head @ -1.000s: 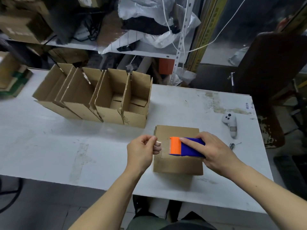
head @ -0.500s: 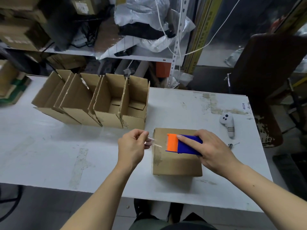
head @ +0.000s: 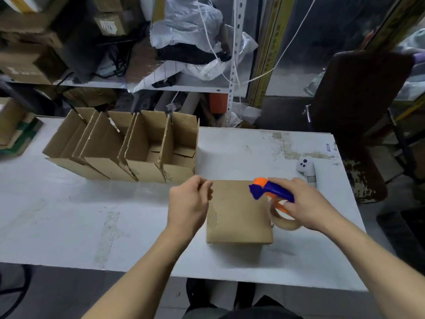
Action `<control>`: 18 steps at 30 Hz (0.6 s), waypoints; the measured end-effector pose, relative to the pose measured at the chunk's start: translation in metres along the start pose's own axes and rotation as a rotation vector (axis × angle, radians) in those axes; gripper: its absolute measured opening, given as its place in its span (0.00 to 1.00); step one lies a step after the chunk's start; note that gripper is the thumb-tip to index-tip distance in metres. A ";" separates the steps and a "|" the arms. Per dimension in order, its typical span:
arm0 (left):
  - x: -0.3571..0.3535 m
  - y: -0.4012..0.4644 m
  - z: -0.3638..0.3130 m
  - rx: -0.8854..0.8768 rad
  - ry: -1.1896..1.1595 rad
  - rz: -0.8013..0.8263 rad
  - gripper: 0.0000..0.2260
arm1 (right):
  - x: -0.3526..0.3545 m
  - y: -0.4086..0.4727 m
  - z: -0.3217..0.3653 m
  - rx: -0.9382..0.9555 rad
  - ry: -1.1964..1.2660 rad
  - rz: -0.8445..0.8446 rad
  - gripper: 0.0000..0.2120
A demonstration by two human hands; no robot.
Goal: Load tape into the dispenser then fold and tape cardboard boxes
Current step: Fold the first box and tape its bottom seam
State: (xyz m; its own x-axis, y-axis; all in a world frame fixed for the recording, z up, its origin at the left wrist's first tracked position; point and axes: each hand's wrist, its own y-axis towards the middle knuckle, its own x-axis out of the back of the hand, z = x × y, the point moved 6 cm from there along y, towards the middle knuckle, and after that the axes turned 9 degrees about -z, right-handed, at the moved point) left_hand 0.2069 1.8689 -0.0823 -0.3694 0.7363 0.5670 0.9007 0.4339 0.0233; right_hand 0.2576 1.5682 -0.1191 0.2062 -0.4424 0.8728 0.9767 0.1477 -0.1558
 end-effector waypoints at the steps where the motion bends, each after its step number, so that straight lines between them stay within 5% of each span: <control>1: 0.000 0.000 0.004 0.089 -0.059 0.041 0.10 | 0.001 -0.001 -0.022 -0.082 0.096 -0.026 0.34; 6: -0.014 0.002 0.034 0.327 -0.273 0.139 0.08 | -0.039 -0.021 -0.112 -0.453 0.249 -0.149 0.25; 11: -0.022 0.000 0.047 0.389 -0.327 0.164 0.07 | -0.087 -0.027 -0.115 -0.472 0.261 -0.074 0.12; 18: -0.027 -0.001 0.065 0.432 -0.379 0.172 0.06 | -0.118 -0.028 -0.117 -0.446 0.248 0.038 0.21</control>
State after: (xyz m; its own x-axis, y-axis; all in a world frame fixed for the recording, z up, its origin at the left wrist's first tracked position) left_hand 0.2015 1.8821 -0.1513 -0.3538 0.9141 0.1981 0.8093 0.4054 -0.4250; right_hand 0.2128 1.5127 -0.2724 0.1974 -0.6483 0.7353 0.8877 -0.2000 -0.4147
